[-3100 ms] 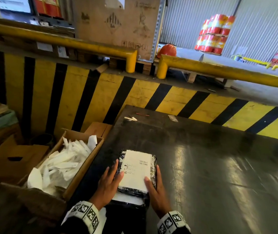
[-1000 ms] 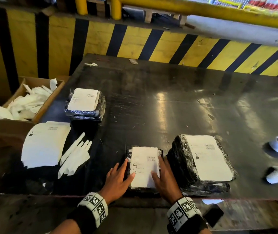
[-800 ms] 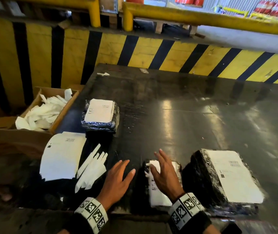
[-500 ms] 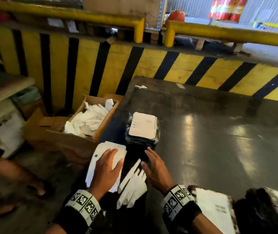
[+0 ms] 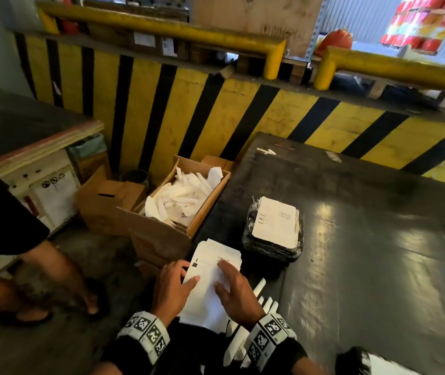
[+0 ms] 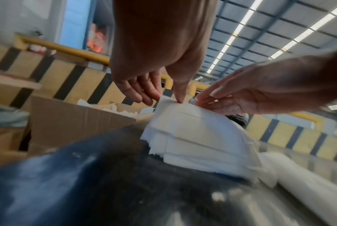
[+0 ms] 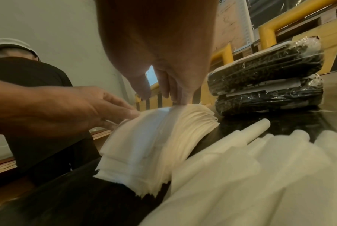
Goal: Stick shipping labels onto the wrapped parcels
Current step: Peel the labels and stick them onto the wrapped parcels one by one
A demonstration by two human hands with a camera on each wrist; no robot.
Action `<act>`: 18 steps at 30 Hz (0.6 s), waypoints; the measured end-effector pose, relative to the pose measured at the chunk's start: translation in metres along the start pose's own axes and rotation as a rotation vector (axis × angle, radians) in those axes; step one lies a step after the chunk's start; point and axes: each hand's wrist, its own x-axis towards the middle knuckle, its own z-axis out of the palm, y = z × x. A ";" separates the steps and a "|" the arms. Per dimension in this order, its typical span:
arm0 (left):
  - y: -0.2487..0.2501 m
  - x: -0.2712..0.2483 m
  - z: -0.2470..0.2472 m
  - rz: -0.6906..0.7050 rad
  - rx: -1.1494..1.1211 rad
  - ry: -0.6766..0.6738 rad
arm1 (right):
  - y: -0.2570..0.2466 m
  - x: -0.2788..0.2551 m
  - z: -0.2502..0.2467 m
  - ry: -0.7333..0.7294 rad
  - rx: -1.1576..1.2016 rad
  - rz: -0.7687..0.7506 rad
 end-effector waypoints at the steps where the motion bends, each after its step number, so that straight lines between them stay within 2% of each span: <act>1: 0.000 0.002 -0.001 -0.041 -0.069 -0.005 | 0.002 0.000 0.001 0.011 -0.001 -0.016; 3: 0.000 0.008 -0.002 -0.125 -0.199 -0.019 | 0.006 -0.002 0.001 0.009 -0.028 -0.048; 5: -0.004 0.015 -0.004 -0.150 -0.246 -0.031 | 0.012 -0.002 0.001 0.003 -0.055 -0.073; 11: 0.005 0.023 -0.025 -0.100 -0.348 0.061 | 0.020 -0.002 -0.008 0.027 -0.033 -0.115; 14: 0.026 0.020 -0.040 -0.069 -0.494 0.052 | 0.020 -0.001 -0.016 0.132 0.073 -0.082; 18: 0.053 0.014 -0.052 -0.074 -0.708 0.018 | -0.006 -0.006 -0.040 0.201 0.398 -0.004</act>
